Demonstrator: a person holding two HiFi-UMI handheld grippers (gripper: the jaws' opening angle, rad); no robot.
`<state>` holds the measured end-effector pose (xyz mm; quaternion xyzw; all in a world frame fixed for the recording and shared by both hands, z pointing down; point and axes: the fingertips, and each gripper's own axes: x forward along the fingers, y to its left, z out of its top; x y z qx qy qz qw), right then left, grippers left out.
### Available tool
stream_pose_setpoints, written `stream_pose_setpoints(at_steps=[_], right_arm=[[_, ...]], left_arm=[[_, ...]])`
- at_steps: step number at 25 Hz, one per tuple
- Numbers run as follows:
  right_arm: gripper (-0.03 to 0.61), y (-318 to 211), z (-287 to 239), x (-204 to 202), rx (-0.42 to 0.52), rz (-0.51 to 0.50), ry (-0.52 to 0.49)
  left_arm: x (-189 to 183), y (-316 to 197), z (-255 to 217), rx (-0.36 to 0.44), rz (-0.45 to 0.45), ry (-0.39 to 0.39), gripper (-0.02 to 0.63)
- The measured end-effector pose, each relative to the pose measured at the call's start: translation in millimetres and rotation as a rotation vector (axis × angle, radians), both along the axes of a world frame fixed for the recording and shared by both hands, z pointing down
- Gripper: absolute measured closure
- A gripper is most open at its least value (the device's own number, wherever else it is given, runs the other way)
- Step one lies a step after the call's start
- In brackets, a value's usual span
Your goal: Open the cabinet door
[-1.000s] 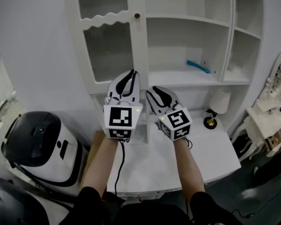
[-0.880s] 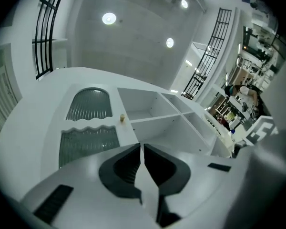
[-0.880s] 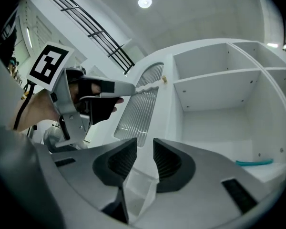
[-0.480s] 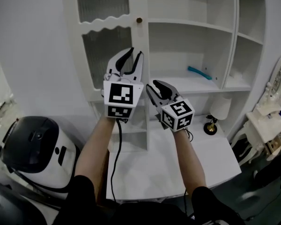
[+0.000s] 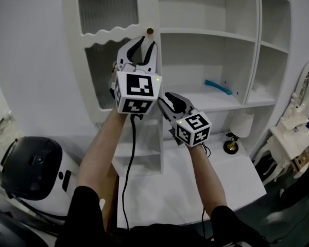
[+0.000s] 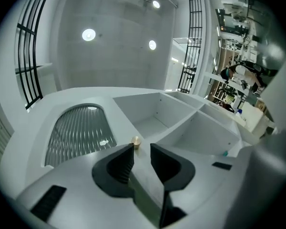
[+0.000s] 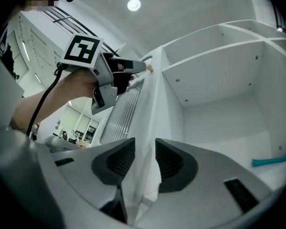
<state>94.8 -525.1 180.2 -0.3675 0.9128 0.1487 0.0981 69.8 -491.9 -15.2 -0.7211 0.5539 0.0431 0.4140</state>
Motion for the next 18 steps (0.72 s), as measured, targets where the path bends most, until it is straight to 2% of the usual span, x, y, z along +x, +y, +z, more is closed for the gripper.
stream_pose_setpoints(at_steps=[10,18], right_arm=[[0.442,-8,1,-6,0.01,-0.115,-0.049],[0.445,-9,1,-6,0.019,-0.106,-0.063]], left_arm=[[4,-27,-19,0.021,-0.06,-0.055,0.511],[5,-28,-29,0.033,-0.075,-0.048,0.525]])
